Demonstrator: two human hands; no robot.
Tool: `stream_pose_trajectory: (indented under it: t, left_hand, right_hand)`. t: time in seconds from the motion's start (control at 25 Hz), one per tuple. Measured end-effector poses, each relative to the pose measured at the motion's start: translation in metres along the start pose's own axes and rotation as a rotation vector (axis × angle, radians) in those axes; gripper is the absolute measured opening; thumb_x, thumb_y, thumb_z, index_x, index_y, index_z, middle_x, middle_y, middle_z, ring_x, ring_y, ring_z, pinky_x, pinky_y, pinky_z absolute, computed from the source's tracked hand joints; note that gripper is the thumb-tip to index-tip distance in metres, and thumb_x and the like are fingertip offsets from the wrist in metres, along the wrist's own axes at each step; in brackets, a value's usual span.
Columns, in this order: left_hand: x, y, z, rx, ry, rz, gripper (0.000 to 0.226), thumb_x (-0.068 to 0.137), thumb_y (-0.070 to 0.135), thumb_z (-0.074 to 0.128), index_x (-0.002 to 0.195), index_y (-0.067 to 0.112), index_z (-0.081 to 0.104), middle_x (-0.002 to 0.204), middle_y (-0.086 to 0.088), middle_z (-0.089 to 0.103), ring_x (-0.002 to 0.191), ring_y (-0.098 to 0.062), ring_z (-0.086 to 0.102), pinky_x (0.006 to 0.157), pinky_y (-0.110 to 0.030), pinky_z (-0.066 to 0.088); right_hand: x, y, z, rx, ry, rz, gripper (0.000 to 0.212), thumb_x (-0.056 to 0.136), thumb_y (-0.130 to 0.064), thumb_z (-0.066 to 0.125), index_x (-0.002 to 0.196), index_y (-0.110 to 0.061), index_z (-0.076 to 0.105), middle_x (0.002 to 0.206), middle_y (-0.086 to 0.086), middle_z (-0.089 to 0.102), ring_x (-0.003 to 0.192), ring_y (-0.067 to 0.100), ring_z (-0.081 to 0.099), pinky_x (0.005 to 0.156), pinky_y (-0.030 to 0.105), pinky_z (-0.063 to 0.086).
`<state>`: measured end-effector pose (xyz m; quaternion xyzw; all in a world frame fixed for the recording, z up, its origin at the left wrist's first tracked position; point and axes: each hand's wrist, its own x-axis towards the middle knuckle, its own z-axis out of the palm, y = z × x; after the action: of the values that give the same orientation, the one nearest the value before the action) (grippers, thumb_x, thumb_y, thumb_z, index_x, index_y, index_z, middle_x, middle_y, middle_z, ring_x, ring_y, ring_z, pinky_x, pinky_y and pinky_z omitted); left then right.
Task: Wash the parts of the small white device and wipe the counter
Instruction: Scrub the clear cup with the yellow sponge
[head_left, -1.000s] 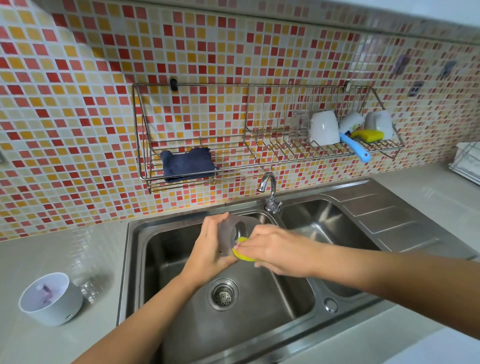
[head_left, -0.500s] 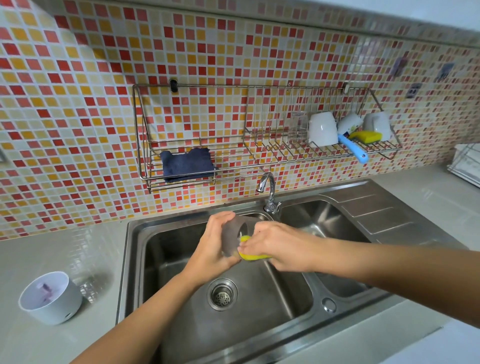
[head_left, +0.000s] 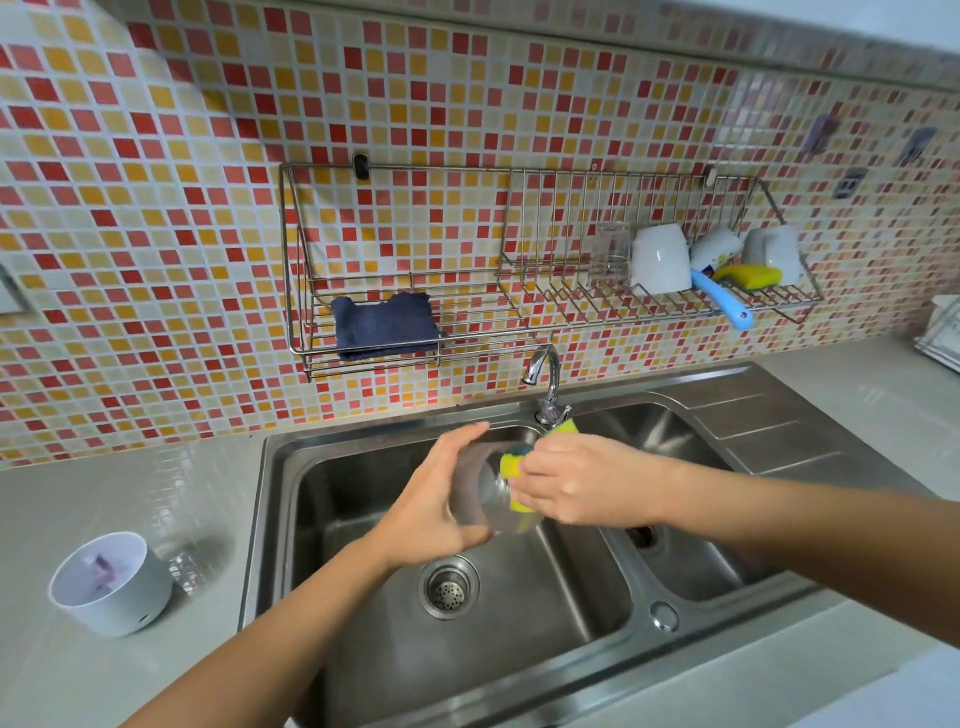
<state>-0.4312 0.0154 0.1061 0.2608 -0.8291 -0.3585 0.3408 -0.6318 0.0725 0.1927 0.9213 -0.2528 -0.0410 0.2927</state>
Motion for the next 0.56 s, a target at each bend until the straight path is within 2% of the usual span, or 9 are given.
stream_pose_trajectory:
  t: [0.08, 0.16, 0.24, 0.28, 0.36, 0.4, 0.56]
  left_hand:
    - [0.001, -0.001, 0.0, 0.065, 0.01, 0.014, 0.096, 0.059, 0.017, 0.082, 0.134, 0.038, 0.025, 0.137, 0.005, 0.041, 0.126, 0.004, 0.039, 0.104, -0.016, 0.034]
    - [0.001, -0.001, 0.005, 0.093, 0.098, 0.029, 0.088, 0.06, 0.017, 0.082, 0.131, 0.029, 0.03, 0.129, 0.003, 0.043, 0.12, 0.01, 0.038, 0.1, -0.01, 0.033]
    - [0.001, -0.003, 0.008, 0.081, 0.144, 0.003, 0.086, 0.061, 0.016, 0.082, 0.129, 0.027, 0.031, 0.128, 0.002, 0.043, 0.119, 0.013, 0.036, 0.098, -0.005, 0.029]
    - [0.0, -0.004, 0.008, 0.084, 0.151, 0.003, 0.086, 0.061, 0.016, 0.082, 0.129, 0.028, 0.031, 0.129, 0.002, 0.042, 0.119, 0.014, 0.035, 0.098, -0.004, 0.028]
    - [0.0, -0.004, 0.008, 0.101, 0.141, 0.022, 0.086, 0.062, 0.018, 0.082, 0.13, 0.029, 0.03, 0.129, 0.003, 0.04, 0.12, 0.011, 0.035, 0.099, -0.004, 0.027]
    - [0.0, -0.003, 0.009, 0.102, 0.134, 0.03, 0.086, 0.063, 0.02, 0.082, 0.13, 0.031, 0.029, 0.129, 0.003, 0.039, 0.12, 0.006, 0.036, 0.1, -0.004, 0.028]
    - [0.001, 0.004, 0.014, 0.049, 0.146, 0.004, 0.087, 0.063, 0.024, 0.081, 0.132, 0.025, 0.029, 0.132, 0.001, 0.04, 0.123, -0.005, 0.04, 0.103, -0.01, 0.03]
  right_hand:
    - [0.003, -0.004, 0.001, 0.027, 0.0, -0.004, 0.032, 0.093, -0.006, 0.042, 0.083, -0.018, 0.07, 0.078, -0.007, 0.068, 0.075, 0.016, 0.058, 0.068, 0.028, 0.049]
    - [0.01, -0.012, -0.002, 0.231, -0.125, 0.142, 0.018, 0.084, -0.015, 0.054, 0.093, -0.019, 0.069, 0.087, -0.008, 0.069, 0.077, 0.016, 0.053, 0.071, 0.03, 0.049]
    - [0.011, -0.019, -0.004, 0.41, -0.184, 0.185, 0.026, 0.077, -0.028, 0.069, 0.101, -0.019, 0.067, 0.097, -0.007, 0.069, 0.082, 0.016, 0.049, 0.076, 0.029, 0.047]
    - [0.01, -0.018, -0.004, 0.382, -0.172, 0.161, 0.025, 0.079, -0.029, 0.069, 0.102, -0.019, 0.067, 0.098, -0.007, 0.069, 0.083, 0.016, 0.05, 0.076, 0.028, 0.045]
    - [0.008, -0.015, 0.0, 0.218, -0.183, 0.075, 0.017, 0.09, -0.018, 0.054, 0.094, -0.019, 0.07, 0.087, -0.008, 0.069, 0.079, 0.015, 0.053, 0.071, 0.026, 0.042]
    - [0.005, -0.015, 0.003, 0.159, -0.152, 0.095, 0.025, 0.093, -0.014, 0.047, 0.089, -0.019, 0.071, 0.081, -0.01, 0.068, 0.077, 0.014, 0.054, 0.068, 0.025, 0.042]
    - [0.002, -0.011, 0.002, 0.035, -0.131, 0.09, 0.026, 0.089, -0.012, 0.049, 0.077, -0.022, 0.07, 0.071, -0.011, 0.066, 0.069, 0.014, 0.053, 0.063, 0.025, 0.042]
